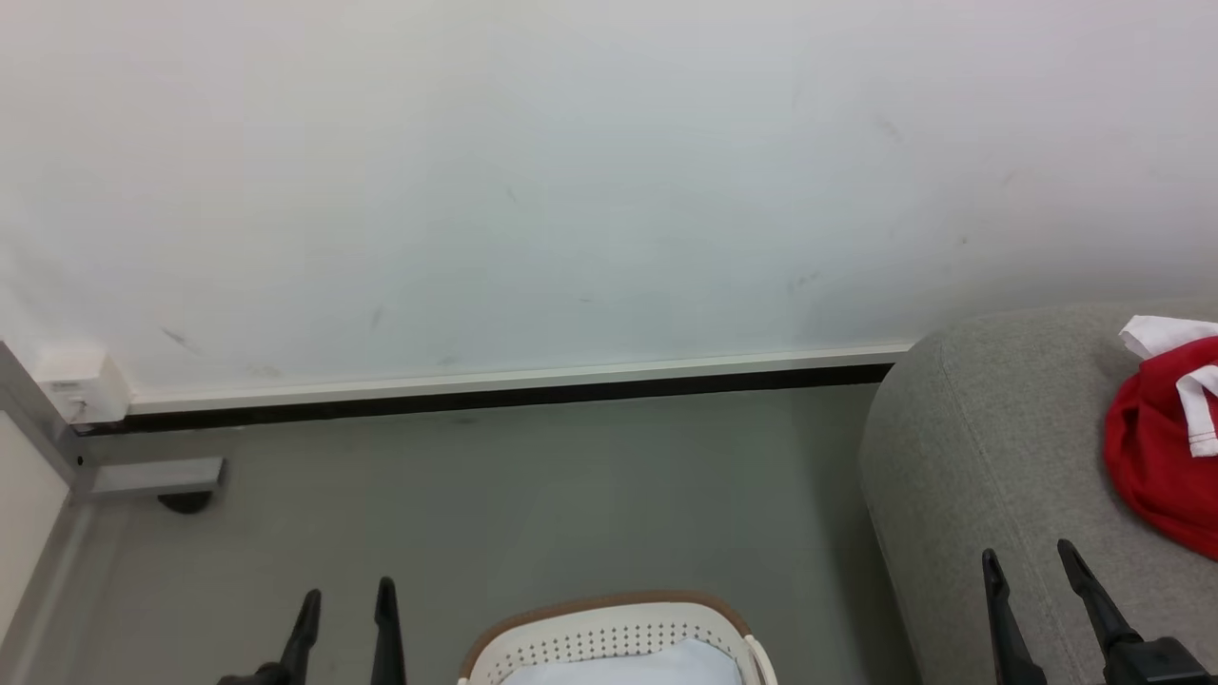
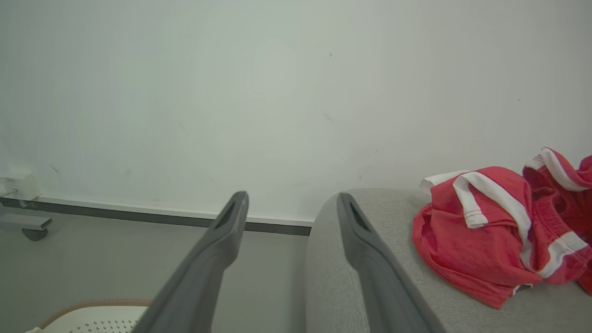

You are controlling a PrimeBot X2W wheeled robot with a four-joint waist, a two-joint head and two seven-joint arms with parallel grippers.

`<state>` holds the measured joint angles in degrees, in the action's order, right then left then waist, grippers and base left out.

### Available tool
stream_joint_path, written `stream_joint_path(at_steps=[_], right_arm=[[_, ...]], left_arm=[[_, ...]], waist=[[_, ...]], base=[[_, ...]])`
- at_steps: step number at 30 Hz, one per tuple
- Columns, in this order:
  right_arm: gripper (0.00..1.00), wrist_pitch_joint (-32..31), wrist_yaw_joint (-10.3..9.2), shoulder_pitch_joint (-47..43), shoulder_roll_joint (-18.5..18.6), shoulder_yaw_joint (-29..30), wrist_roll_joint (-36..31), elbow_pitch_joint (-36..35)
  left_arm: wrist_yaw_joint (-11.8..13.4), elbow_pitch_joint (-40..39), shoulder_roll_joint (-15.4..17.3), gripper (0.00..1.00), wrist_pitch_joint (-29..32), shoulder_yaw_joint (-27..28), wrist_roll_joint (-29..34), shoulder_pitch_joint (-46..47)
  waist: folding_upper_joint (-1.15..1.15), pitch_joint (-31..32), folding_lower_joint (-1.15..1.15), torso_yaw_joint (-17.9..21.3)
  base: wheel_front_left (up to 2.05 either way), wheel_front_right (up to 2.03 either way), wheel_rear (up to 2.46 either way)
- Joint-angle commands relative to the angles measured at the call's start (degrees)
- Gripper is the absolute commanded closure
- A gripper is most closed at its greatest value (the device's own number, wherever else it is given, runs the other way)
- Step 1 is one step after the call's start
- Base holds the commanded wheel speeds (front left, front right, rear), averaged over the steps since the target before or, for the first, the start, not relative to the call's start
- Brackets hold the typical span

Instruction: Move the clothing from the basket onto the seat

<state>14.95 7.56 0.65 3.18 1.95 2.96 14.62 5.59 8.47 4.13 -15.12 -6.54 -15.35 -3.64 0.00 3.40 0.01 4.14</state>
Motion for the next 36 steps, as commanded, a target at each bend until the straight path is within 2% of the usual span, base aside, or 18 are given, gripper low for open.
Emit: stream_joint_path(at_steps=[1,8,9,12,36], right_arm=[[0.00,0.12,-0.14,-0.76,-0.06,-0.18,0.14,0.10],[0.00,0.13,-0.15,-0.17,-0.29,-1.45,0.43,1.04],[1.00,0.00,-0.01,-0.06,-0.29,-1.56,0.21,0.90],[1.00,-0.38,0.00,-0.38,-0.43,-1.51,0.50,2.26],[1.00,-6.85,-0.03,2.06,-0.33,0.48,27.32,1.59]], left_arm=[[-0.36,0.11,-0.17,0.00,-0.04,0.40,0.77,-0.74],[-1.85,1.33,-0.93,0.00,-0.04,1.51,1.13,-1.25],[-1.89,1.28,-1.02,1.00,0.01,1.40,1.03,-0.50],[-2.09,2.76,-1.31,1.00,0.16,1.30,0.74,-0.68],[-4.08,2.17,-1.26,1.00,6.68,5.00,-22.74,2.71]], waist=[[0.00,0.14,-0.01,-0.24],[0.00,0.31,-0.01,-0.72],[0.00,0.32,-0.01,-0.73],[0.00,0.30,-0.01,-0.77],[0.00,-0.38,-0.01,-1.42]], base=[[0.00,0.00,0.00],[0.00,0.00,0.00],[0.00,0.00,0.00],[0.00,0.00,0.00],[0.00,0.00,0.00]])
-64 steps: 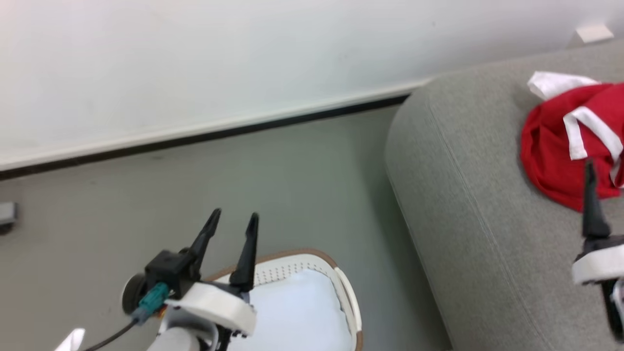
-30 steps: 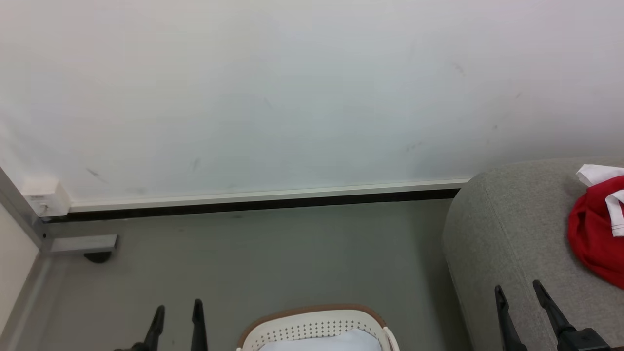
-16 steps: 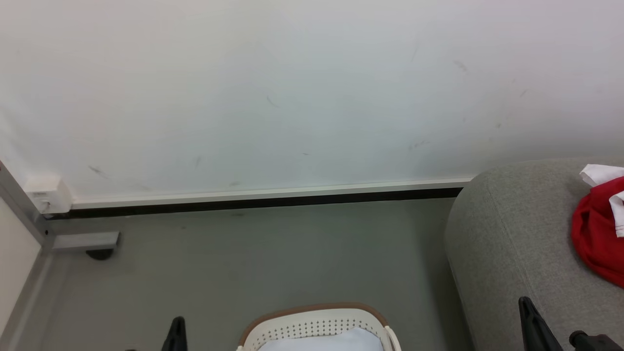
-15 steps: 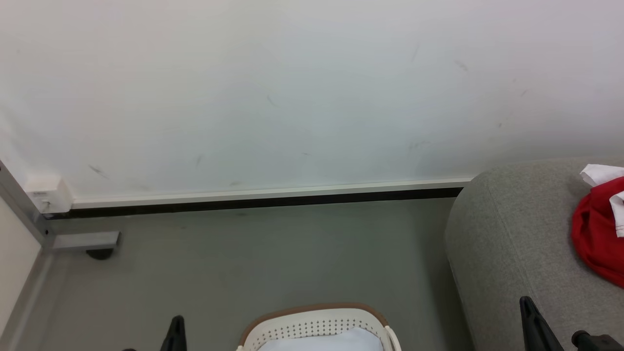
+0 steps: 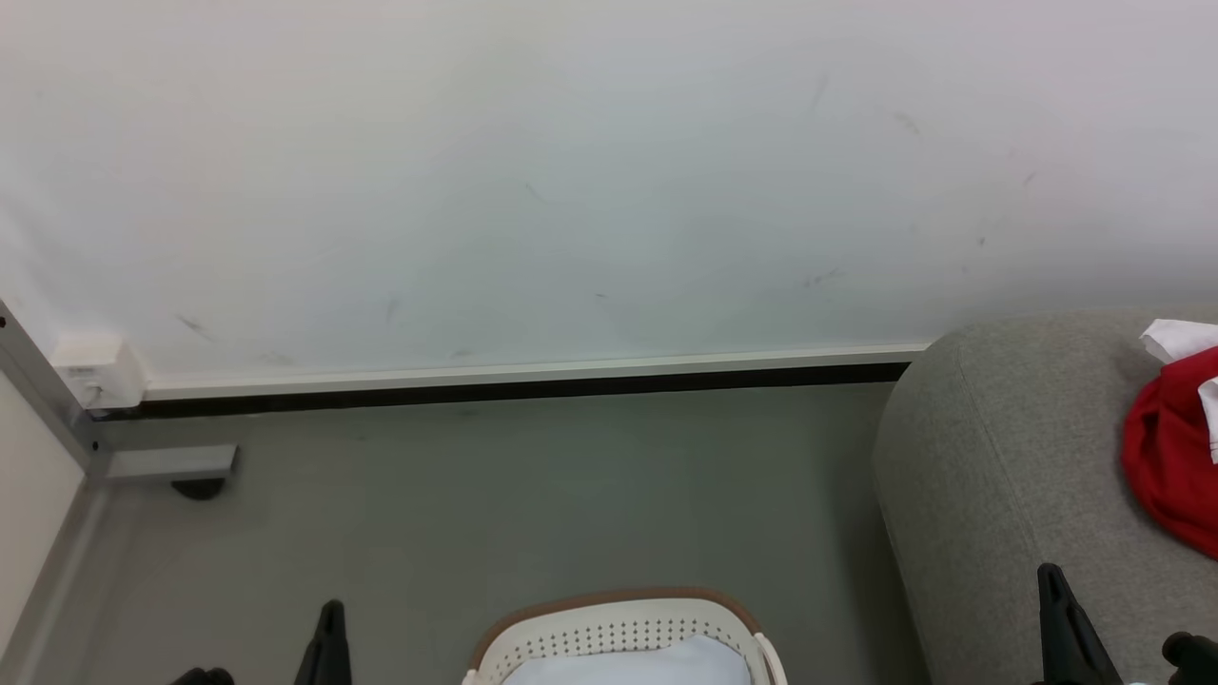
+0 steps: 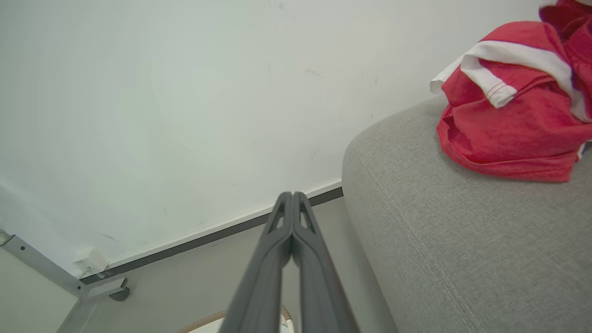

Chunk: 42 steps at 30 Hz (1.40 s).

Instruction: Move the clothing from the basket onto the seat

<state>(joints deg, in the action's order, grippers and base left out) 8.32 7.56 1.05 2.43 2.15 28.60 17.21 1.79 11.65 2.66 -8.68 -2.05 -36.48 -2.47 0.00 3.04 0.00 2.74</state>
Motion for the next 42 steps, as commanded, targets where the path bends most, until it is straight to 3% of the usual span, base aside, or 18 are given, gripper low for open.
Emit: stream_joint_path(at_steps=[1,42], right_arm=[[1.00,-0.46,-0.03,1.75,0.42,0.35,2.69,-1.03],[1.00,-7.76,-0.07,4.42,0.80,2.27,34.27,-1.80]], left_arm=[[-0.34,-1.07,0.20,1.00,0.49,0.63,-2.47,1.64],[-2.40,-2.25,0.28,1.00,8.05,4.81,-29.86,5.27]], waist=[[0.00,-0.05,0.00,-0.04],[0.00,-1.18,0.00,-1.11]], base=[[0.00,0.00,0.00],[0.00,0.00,0.00]])
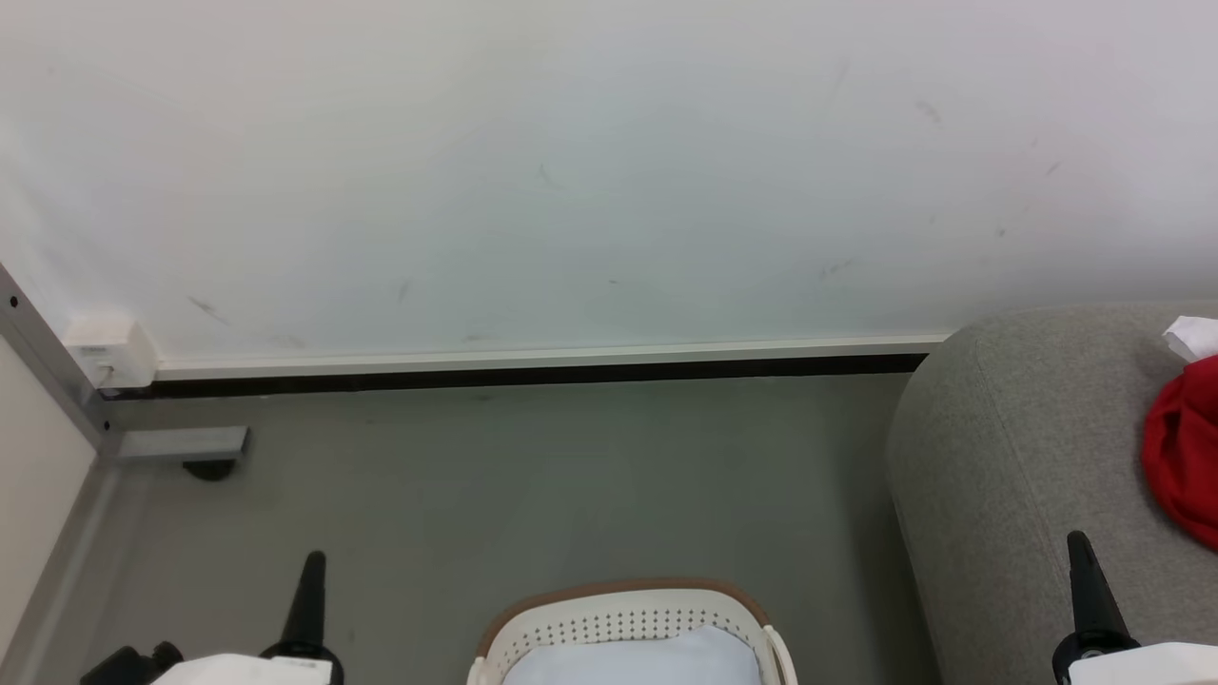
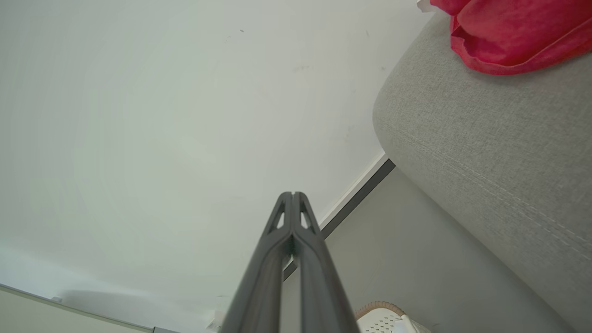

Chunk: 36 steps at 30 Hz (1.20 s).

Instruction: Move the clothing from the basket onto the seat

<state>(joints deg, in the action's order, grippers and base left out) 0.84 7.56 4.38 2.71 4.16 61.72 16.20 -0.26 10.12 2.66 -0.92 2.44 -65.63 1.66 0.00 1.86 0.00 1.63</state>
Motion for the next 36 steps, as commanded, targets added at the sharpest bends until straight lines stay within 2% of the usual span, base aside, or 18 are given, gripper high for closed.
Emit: stream_joint_path(at_steps=[1,36], right_arm=[[1.00,-0.32,-0.07,1.15,0.53,0.30,1.84,-0.79],[1.00,-4.36,-0.10,2.80,1.18,0.90,21.56,-1.12]], left_arm=[[-0.39,-0.75,0.28,1.00,0.43,0.40,-1.30,1.19],[-1.70,-1.13,0.33,1.00,5.10,3.04,-18.02,3.40]], waist=[[0.00,-0.03,0.00,-0.03],[0.00,-1.02,0.00,-0.97]], base=[[0.00,0.00,0.00],[0.00,0.00,0.00]])
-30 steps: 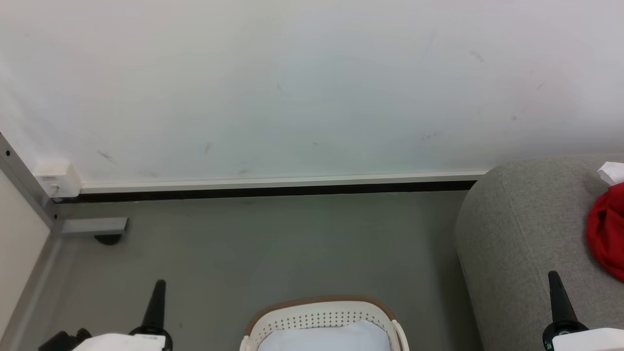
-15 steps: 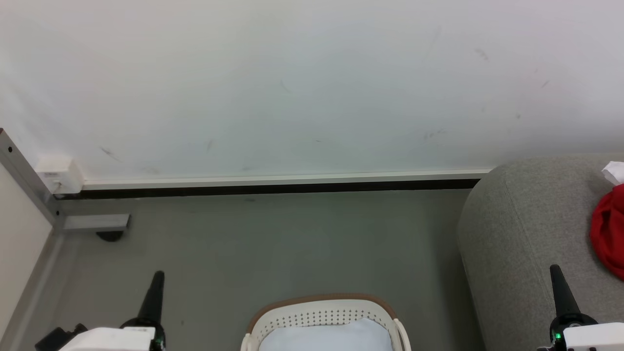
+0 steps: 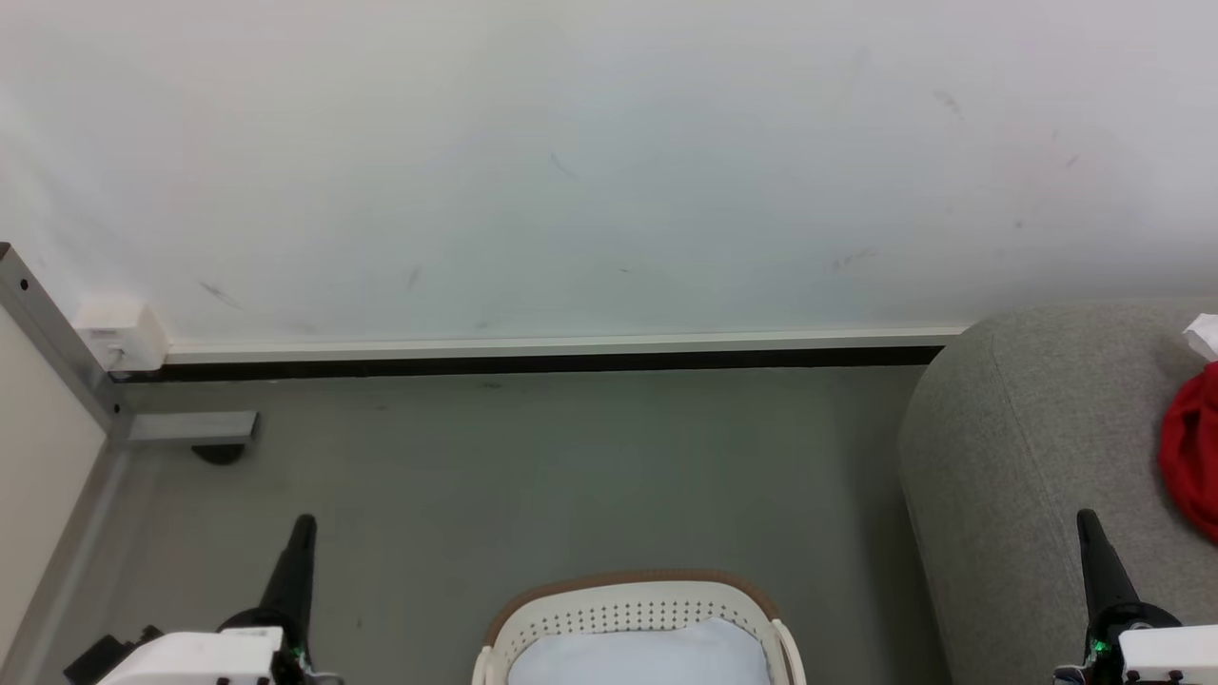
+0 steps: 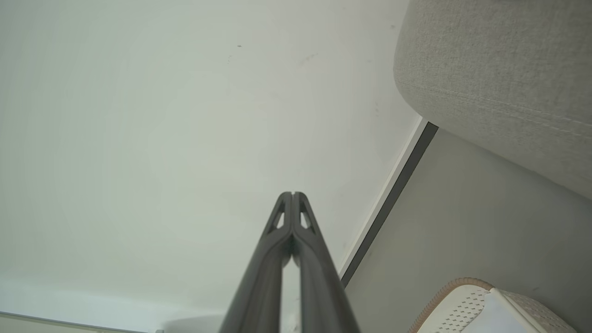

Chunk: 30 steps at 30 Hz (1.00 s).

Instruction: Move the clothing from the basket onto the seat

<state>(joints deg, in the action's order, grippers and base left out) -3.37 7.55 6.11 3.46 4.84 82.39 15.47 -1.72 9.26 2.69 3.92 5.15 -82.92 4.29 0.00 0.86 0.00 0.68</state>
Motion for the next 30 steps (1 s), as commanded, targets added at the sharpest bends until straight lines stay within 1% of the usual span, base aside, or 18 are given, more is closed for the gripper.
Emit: stream_joint_path(at_steps=[1,22,30], right_arm=[[1.00,-0.23,-0.09,1.07,0.46,0.23,1.44,-0.41],[1.00,-2.06,-0.12,1.79,1.20,0.04,11.98,-0.55],[1.00,-1.68,-0.12,1.66,1.35,-0.22,12.10,-0.54]], left_arm=[[-0.29,-0.28,0.31,1.00,0.42,0.41,-1.14,0.85],[-0.93,-0.48,0.34,1.00,2.75,1.70,-9.93,1.93],[-0.93,-0.46,0.34,1.00,2.74,1.67,-9.78,1.90]], waist=[[0.00,-0.04,0.00,-0.04],[0.00,-0.69,0.00,-0.66],[0.00,-0.69,0.00,-0.66]], base=[[0.00,0.00,0.00],[0.00,0.00,0.00],[0.00,0.00,0.00]])
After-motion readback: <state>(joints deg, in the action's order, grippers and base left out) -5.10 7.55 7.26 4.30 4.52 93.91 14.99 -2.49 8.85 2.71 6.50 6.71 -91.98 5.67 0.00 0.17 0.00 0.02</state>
